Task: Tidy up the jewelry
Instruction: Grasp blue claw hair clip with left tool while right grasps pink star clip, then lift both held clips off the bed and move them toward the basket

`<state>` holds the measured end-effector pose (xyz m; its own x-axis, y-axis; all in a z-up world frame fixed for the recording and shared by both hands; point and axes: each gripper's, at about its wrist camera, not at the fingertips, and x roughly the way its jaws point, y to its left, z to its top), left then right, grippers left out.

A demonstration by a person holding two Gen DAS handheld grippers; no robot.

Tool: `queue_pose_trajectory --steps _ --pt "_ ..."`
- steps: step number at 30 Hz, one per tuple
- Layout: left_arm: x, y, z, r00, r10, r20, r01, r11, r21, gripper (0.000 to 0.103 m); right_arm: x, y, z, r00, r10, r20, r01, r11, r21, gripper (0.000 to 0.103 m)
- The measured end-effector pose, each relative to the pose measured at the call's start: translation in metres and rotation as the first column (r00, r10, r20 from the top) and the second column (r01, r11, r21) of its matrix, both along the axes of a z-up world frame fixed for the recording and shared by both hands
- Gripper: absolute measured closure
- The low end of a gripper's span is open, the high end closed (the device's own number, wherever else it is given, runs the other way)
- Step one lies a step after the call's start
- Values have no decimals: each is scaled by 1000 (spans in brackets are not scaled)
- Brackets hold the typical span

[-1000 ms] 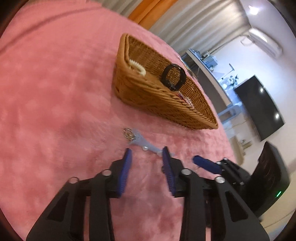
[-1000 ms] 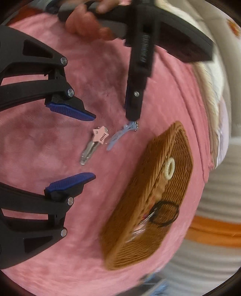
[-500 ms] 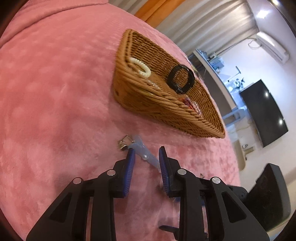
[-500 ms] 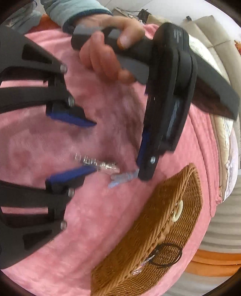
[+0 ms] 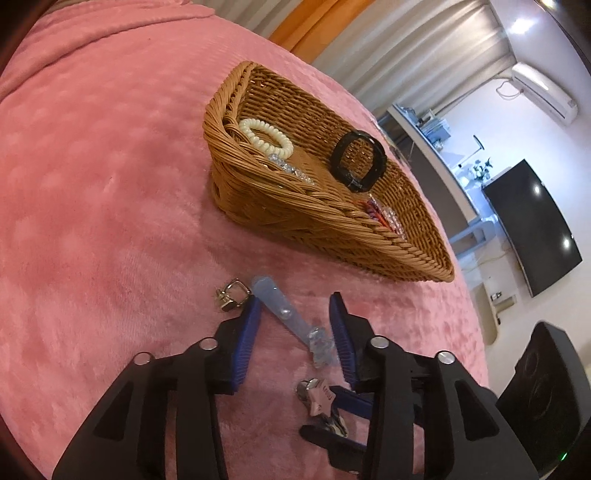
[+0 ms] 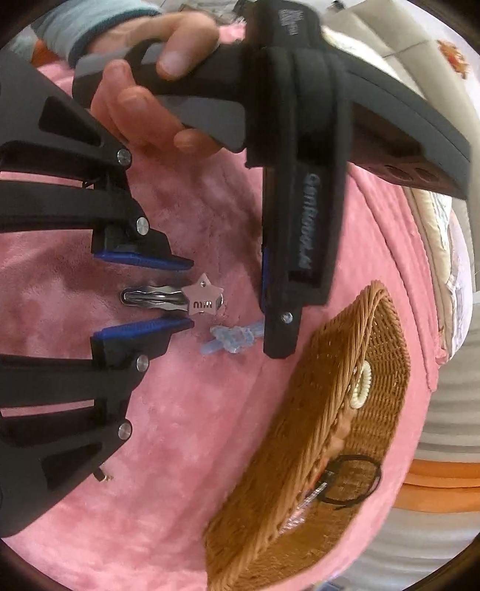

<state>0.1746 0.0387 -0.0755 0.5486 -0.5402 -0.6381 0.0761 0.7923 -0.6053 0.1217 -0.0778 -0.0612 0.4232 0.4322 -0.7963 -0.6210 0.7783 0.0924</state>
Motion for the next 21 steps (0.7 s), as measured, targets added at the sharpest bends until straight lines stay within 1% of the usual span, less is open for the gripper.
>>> queue_pose_trajectory --steps 3,5,6,7,9,11,13,14,15,17,19,21 --pt "-1 -5 3 1000 -10 6 10 1000 12 52 -14 -8 3 1000 -8 6 8 1000 -4 91" --pt "-1 -11 5 1000 -17 13 16 999 50 51 -22 -23 5 999 -40 30 40 999 -11 91" --pt "0 -16 6 1000 -14 15 13 997 79 50 -27 -35 7 996 -72 46 72 997 -6 91" --pt "0 -18 6 1000 -10 17 8 995 96 50 -29 -44 7 995 -89 46 89 996 3 91" --pt "1 -28 7 1000 11 18 -13 988 152 50 -27 -60 3 992 -126 24 126 992 28 91" --pt "1 -38 8 999 33 18 -36 974 223 50 -23 -69 1 989 -147 -7 147 988 54 91" --pt "1 -46 8 999 42 27 -48 956 290 50 -20 -72 2 987 -159 -5 159 985 69 91" --pt "1 -54 8 998 41 37 -51 938 342 50 -22 -75 2 986 -165 -1 164 983 81 91" --pt "0 -57 8 998 36 44 -50 926 373 51 -24 -79 3 984 -176 4 175 980 92 91" --pt "-3 -66 9 998 27 59 -51 890 452 56 -27 -89 6 980 -200 7 198 973 117 91" --pt "-6 -68 9 998 13 66 -44 870 490 76 -28 -99 7 976 -219 -10 218 964 150 91" --pt "-12 -65 12 997 -31 73 -10 865 501 88 -25 -102 7 973 -228 -23 229 959 166 91"
